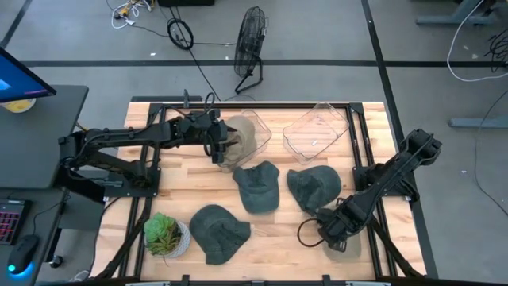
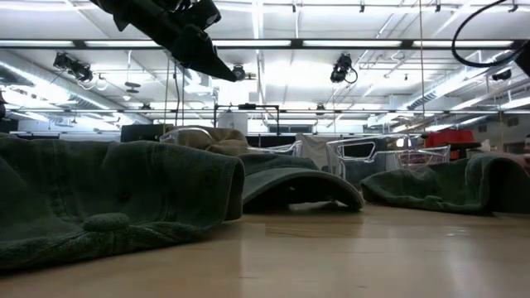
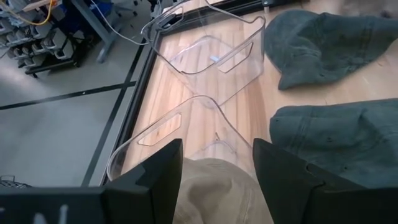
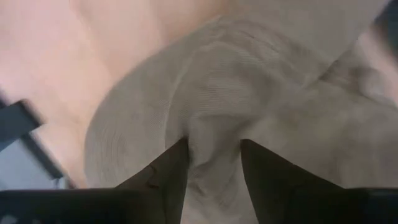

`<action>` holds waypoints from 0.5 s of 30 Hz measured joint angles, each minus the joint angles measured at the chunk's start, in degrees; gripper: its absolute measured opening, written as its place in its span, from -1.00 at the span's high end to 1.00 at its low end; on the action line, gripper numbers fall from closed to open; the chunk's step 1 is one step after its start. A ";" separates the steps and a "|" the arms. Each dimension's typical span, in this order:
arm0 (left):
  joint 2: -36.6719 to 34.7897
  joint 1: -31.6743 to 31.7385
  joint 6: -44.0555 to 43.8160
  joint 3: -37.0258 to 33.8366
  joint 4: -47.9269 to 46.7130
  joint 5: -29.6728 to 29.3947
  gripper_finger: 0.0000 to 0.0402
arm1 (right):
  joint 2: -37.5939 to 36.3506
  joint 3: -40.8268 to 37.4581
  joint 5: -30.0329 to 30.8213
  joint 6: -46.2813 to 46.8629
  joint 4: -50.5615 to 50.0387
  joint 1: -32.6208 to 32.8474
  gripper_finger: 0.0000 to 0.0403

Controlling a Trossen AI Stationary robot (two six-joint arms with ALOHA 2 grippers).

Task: Pick & Place hat
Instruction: Put the brown cap into the left transparent bin

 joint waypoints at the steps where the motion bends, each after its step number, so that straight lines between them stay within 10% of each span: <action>1: 0.00 0.00 -0.01 0.00 0.00 0.01 0.01 | 0.00 -0.77 -0.43 -1.73 2.52 0.04 0.24; 10: 0.00 -0.27 -3.05 0.00 0.00 0.60 0.01 | -0.22 -1.98 -1.63 -13.00 6.44 -0.77 0.91; 15: 0.00 -3.12 -5.70 0.00 0.06 7.18 0.01 | -0.20 0.35 -4.50 -21.16 7.41 -0.98 0.96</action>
